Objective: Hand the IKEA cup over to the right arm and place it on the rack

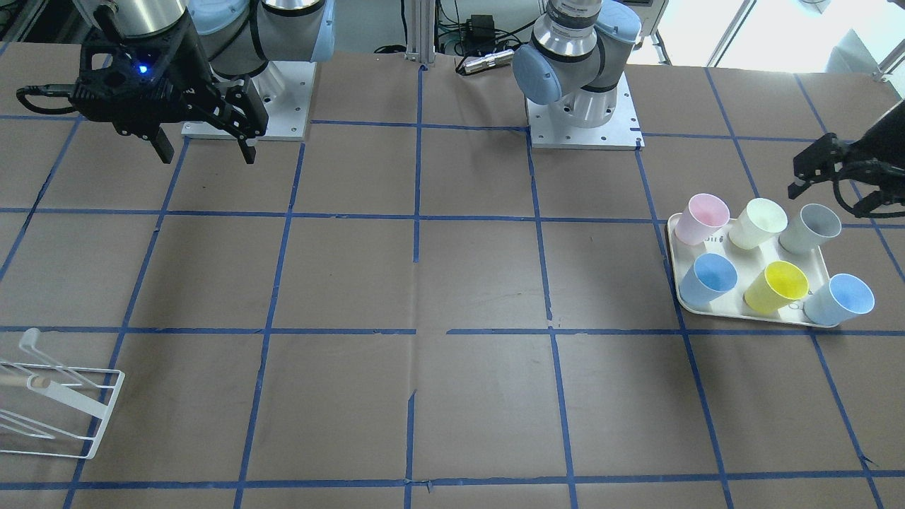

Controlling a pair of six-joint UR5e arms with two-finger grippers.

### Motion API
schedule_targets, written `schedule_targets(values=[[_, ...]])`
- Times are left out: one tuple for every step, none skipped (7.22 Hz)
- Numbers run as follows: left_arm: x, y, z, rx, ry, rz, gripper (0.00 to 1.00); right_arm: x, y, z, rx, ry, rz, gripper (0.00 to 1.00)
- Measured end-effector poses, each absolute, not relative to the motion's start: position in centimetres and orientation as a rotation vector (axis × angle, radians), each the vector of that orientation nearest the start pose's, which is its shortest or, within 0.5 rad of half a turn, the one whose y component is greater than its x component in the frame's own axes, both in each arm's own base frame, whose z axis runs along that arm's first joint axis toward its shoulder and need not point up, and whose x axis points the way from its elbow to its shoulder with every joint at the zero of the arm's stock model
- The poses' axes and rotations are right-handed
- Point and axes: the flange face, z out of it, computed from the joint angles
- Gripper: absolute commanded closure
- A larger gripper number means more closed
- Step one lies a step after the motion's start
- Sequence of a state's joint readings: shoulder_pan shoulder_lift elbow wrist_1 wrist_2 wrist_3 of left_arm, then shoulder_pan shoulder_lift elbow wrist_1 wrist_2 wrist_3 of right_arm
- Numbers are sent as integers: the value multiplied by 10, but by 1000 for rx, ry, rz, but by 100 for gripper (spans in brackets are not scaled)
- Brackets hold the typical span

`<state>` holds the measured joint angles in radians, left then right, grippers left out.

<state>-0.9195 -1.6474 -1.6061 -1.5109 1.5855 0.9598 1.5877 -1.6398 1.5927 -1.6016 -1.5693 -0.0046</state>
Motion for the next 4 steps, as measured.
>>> schedule_targets(values=[[252, -488, 415, 523, 3131, 75, 0, 141, -467, 513, -34, 3137, -121, 0], [289, -473, 388, 518, 3166, 111, 0, 141, -467, 513, -34, 3137, -122, 0], [320, -451, 359, 496, 3201, 139, 0, 141, -467, 513, -34, 3137, -121, 0], [345, -435, 340, 513, 3186, 120, 0, 141, -467, 513, -34, 3137, -121, 0]])
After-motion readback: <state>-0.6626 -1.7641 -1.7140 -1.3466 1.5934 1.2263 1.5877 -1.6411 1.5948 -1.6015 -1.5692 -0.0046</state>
